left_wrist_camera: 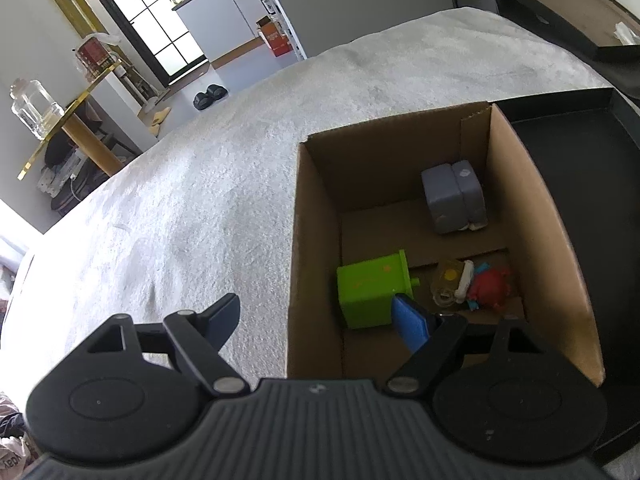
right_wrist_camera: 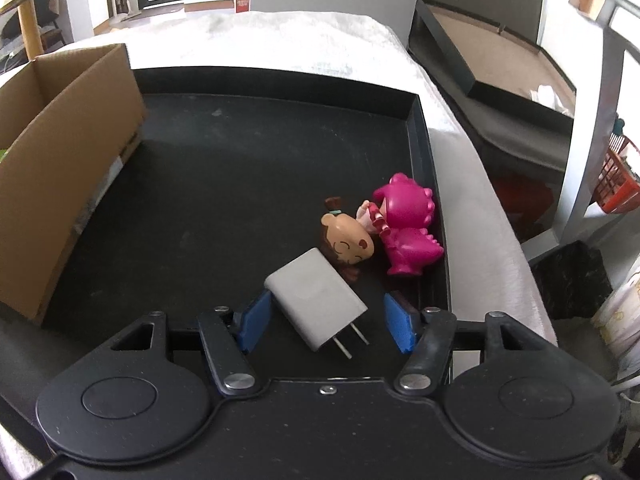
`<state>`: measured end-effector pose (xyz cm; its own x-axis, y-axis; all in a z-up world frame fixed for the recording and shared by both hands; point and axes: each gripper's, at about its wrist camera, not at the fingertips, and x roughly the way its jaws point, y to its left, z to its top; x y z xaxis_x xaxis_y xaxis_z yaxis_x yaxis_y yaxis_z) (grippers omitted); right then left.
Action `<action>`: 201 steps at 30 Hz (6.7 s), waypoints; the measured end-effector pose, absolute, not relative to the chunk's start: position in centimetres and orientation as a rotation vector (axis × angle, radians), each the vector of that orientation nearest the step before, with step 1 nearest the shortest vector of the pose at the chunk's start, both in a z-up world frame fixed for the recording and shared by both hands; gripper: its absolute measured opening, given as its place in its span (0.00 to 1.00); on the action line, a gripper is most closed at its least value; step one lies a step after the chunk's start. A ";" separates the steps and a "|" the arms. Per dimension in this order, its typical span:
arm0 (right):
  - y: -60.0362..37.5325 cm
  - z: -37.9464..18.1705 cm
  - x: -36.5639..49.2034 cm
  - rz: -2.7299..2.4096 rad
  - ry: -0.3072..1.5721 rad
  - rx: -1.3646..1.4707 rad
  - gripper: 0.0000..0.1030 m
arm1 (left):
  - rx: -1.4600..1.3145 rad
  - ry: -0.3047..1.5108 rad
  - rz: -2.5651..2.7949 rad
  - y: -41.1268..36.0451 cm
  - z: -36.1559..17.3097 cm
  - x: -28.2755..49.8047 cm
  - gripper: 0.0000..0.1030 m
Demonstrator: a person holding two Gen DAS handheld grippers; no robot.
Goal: Organize rigid objects
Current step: 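Close the right gripper on the white charger plug, then lift the white plug with the right gripper over the cardboard box, then lower the white plug into the box and open the right gripper, then move the right gripper to the brown-haired doll and close on it, then lift the doll with the right gripper over the cardboard box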
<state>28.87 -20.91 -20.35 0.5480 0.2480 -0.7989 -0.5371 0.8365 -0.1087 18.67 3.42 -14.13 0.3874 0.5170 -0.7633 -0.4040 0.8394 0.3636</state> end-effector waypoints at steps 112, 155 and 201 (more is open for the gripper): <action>-14.2 -11.6 21.8 0.580 0.695 -0.368 0.46 | -0.010 0.939 0.491 5.5 -12.5 15.3 0.51; -20.1 -18.3 31.4 0.442 0.800 -0.274 0.57 | 0.132 0.959 0.647 4.1 -13.8 19.3 0.78; -15.4 -11.1 26.1 0.573 0.671 -0.317 0.32 | 0.019 0.915 0.566 5.6 -12.4 15.9 0.78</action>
<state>26.08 -15.45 -11.13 0.6381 0.3939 -0.6616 -0.5916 0.8008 -0.0938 15.94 5.64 -12.39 0.4747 0.4709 -0.7436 -0.4548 0.8546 0.2508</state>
